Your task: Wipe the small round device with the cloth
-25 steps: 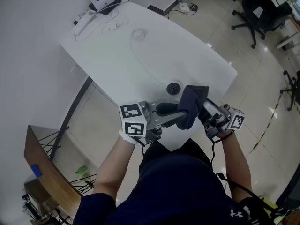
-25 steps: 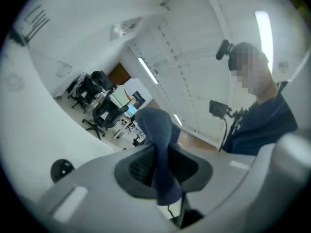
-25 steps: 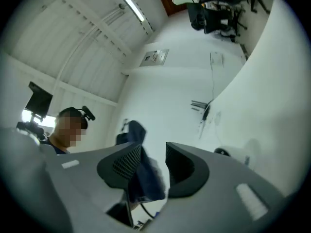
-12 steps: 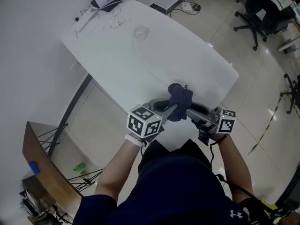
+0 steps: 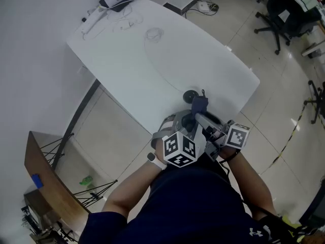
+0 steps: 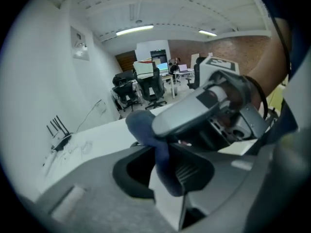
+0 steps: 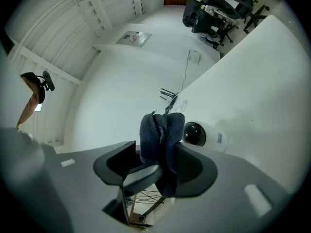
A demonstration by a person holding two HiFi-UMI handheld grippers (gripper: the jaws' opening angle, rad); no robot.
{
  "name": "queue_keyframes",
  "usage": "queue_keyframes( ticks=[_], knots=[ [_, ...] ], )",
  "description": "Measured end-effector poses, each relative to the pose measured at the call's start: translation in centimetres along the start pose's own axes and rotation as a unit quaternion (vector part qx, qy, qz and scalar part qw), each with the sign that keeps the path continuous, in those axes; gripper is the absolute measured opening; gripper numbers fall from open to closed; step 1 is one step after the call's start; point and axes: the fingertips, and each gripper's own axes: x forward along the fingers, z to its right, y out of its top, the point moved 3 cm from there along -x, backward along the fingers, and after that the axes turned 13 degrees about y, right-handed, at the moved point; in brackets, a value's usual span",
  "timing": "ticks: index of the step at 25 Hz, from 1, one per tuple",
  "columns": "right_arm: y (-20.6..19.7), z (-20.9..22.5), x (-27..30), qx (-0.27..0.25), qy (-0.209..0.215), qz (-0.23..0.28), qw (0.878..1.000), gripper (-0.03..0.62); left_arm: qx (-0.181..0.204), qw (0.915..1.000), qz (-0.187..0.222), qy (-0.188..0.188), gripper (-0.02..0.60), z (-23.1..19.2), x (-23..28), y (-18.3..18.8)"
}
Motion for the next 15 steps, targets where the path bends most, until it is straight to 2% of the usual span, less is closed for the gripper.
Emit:
queue_keyframes(
  ticks=[2, 4, 6, 9, 13, 15],
  knots=[
    [-0.2, 0.0, 0.2, -0.016, -0.016, -0.022, 0.999, 0.246, 0.013, 0.9998, -0.003, -0.017, 0.114, 0.9, 0.0, -0.1],
    [-0.6, 0.1, 0.3, -0.036, -0.028, -0.051, 0.998, 0.25, -0.004, 0.9989, -0.005, -0.046, 0.148, 1.7, 0.0, -0.1],
    [-0.8, 0.3, 0.3, -0.043, -0.028, -0.071, 0.996, 0.25, -0.042, 0.9963, -0.004, -0.074, 0.185, 1.9, 0.0, -0.3],
    [-0.9, 0.4, 0.0, -0.049, -0.009, -0.084, 0.995, 0.2, -0.097, 0.9897, 0.008, -0.104, 0.212, 1.6, -0.3, -0.3],
    [0.0, 0.1, -0.4, -0.051, 0.004, -0.071, 0.996, 0.113, -0.185, 0.9736, 0.029, -0.131, 0.222, 0.1, -0.9, 0.0],
    [0.3, 0.1, -0.5, -0.049, 0.004, -0.061, 0.997, 0.1, -0.208, 0.9682, 0.037, -0.134, 0.224, -0.3, -1.0, 0.3]
  ],
)
